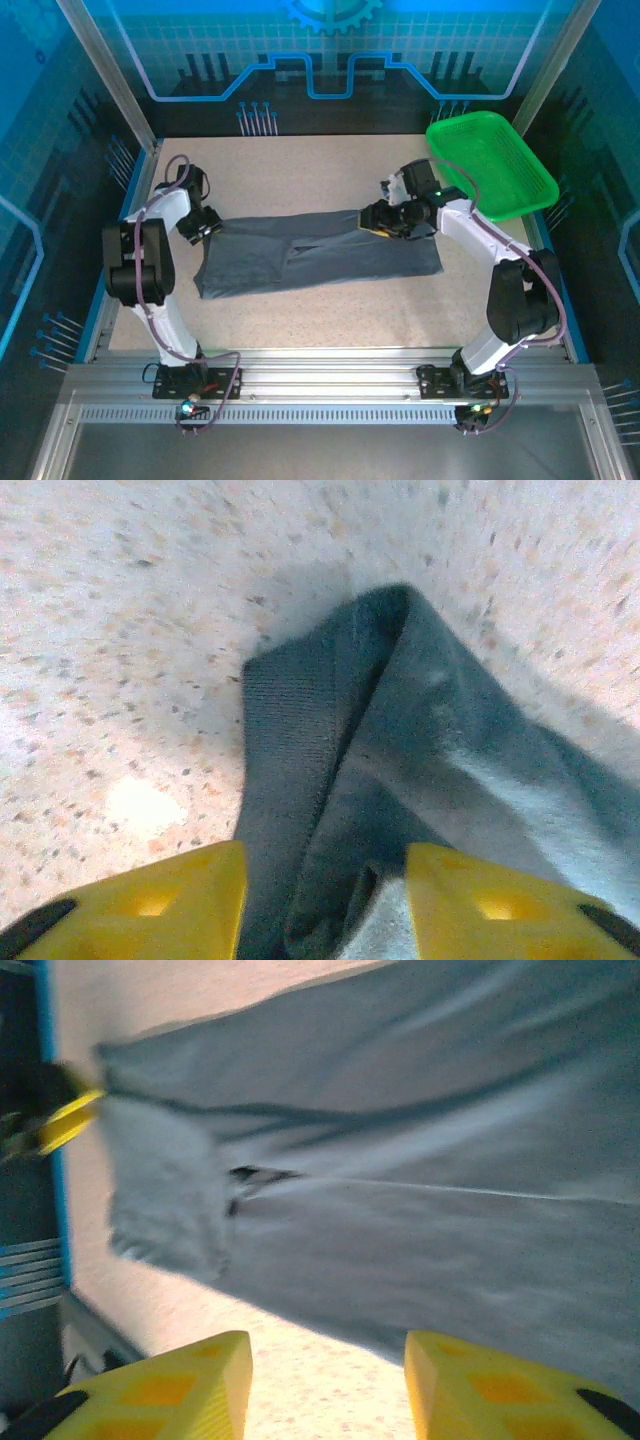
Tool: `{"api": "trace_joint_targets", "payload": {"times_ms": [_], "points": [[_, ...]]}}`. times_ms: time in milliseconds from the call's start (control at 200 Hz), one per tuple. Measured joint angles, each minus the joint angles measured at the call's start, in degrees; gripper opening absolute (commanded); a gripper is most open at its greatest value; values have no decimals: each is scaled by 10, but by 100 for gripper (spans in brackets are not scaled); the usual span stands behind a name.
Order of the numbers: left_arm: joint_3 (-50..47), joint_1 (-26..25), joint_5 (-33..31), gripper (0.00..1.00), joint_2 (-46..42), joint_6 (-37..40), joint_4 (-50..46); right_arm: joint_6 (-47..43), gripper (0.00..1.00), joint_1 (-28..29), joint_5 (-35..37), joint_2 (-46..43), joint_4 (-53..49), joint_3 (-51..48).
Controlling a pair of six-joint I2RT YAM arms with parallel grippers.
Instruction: Fold and stack the t-shirts
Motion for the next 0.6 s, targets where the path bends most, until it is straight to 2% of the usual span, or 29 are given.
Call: {"api": "trace_joint_targets", "payload": {"times_ms": [150,240,340,425,485,600], "points": [[-108,-12,2,42,-172,-92,4,-35,30,-21,118,66,-78,78],[-162,-68,15,40,-240,-180,7,-52,26,-29,181,123,-123,130],[-209,-155,43,40,-245,-284,28,-70,24,-39,247,202,-169,198],[-248,-208,58,41,-241,-367,40,-80,25,-46,294,264,-202,248],[-260,-226,61,42,-236,-412,44,-85,25,-48,319,297,-223,274],[-262,-227,66,43,-200,-471,63,-97,27,-48,349,349,-261,310]]}}
